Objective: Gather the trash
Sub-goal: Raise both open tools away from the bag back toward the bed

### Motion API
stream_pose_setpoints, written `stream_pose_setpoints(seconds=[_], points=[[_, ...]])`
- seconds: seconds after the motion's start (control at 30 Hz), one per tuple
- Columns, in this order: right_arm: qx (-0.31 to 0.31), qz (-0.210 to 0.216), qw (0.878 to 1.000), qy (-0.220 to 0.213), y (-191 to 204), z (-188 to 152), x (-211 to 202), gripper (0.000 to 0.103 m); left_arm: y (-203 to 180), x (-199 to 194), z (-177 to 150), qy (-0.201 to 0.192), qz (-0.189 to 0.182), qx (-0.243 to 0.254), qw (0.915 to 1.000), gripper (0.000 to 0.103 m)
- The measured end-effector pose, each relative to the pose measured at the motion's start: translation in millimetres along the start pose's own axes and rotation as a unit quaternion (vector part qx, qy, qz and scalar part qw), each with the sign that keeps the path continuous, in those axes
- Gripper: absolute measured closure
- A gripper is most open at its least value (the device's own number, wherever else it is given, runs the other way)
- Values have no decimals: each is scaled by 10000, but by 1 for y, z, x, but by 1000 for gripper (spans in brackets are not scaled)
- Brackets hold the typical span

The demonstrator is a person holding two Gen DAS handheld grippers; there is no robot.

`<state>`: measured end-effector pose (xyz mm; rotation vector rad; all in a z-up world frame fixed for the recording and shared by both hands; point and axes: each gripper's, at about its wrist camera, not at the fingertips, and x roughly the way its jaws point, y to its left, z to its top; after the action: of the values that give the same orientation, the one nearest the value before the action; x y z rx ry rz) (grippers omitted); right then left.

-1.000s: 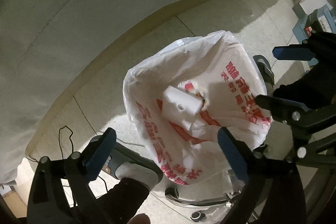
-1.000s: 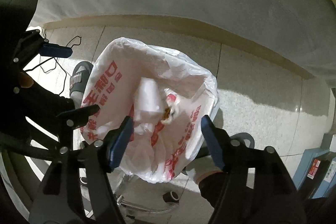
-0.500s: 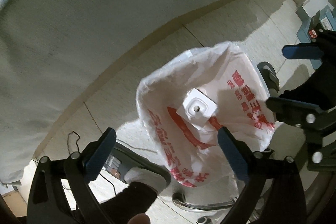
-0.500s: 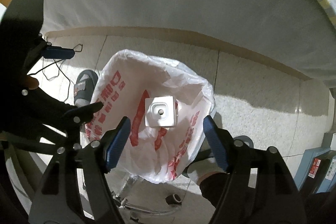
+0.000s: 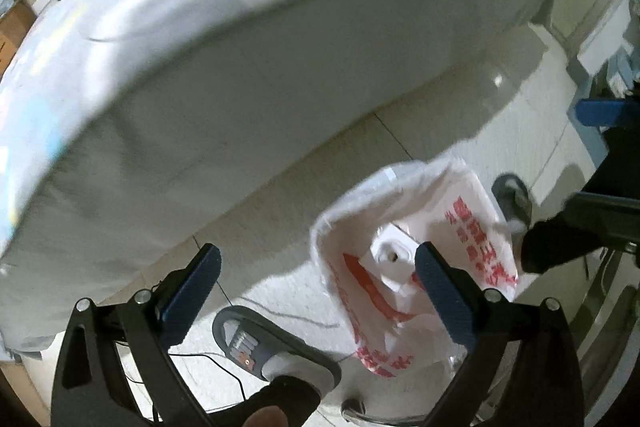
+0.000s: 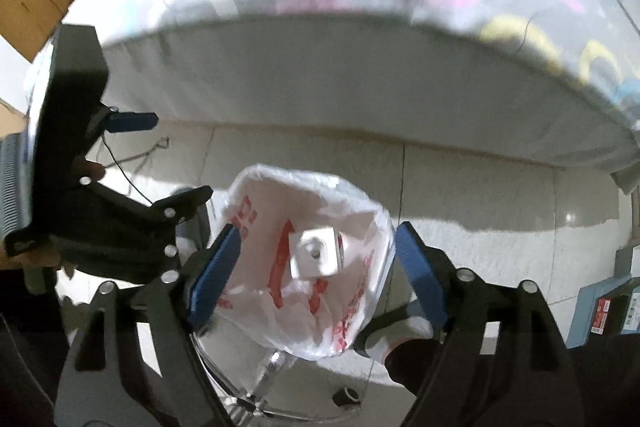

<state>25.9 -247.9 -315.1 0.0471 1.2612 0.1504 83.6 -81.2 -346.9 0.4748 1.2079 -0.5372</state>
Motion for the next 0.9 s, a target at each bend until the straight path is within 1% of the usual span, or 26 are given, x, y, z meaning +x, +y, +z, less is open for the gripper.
stream_pose_setpoints(seconds=[0.17,0.37,0.6,0.83,0.9], points=[[-20,14,9995,-316,9,16,-35,23,15,-34,4,-454,62,-230,9987,8],[-105,16,9975,-702,22,32,-74,23,35,-80,6,-967,171,-597,9934,8],[-262,50,9944,-1024,33,44,-110,23,48,-135,7,-1501,328,-1013,9829,8],[-399,-4,9897,-1371,33,55,-147,22,61,-182,18,-1834,414,-1420,9719,8],[-439,-52,9882,-1466,31,59,-157,21,63,-193,21,-1888,453,-1487,9696,8]])
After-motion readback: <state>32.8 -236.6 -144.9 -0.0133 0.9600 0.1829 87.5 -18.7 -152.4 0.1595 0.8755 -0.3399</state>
